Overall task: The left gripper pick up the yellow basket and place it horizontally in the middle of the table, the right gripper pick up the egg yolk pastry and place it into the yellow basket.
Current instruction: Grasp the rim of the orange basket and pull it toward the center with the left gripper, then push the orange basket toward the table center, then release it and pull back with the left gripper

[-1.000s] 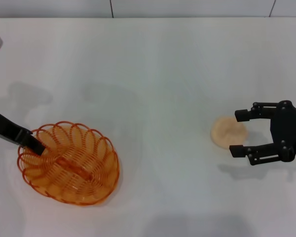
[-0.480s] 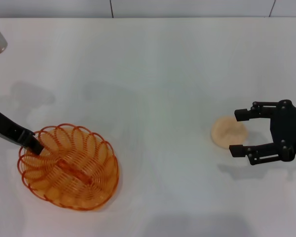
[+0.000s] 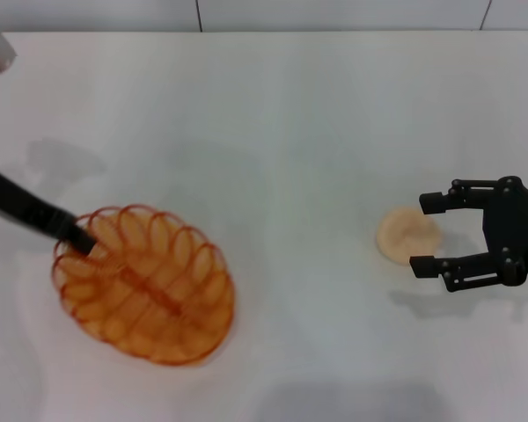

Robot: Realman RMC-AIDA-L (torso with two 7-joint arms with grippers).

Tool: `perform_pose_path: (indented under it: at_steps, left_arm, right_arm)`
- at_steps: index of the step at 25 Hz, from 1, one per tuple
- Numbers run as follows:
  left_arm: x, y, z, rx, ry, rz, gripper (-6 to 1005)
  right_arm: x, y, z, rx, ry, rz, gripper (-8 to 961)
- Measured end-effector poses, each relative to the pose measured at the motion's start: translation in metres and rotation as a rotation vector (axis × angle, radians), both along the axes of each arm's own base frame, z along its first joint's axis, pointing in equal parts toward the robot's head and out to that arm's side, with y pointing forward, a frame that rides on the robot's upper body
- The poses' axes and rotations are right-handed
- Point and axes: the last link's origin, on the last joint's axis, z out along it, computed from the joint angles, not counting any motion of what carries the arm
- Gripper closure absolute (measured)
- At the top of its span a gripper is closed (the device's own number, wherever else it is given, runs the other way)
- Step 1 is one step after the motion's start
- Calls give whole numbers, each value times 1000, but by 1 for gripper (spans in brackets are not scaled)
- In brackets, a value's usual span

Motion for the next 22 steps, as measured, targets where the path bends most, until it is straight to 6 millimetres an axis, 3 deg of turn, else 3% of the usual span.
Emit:
perform_pose_path:
  at_steps: [12, 22]
  left_arm:
    - [20, 13, -4, 145, -209, 68, 915]
    - [15, 17, -20, 240, -249, 217, 915]
  right_arm:
    - [5, 2, 5, 23, -8, -19, 111]
    - [5, 3, 14, 24, 7, -29, 111]
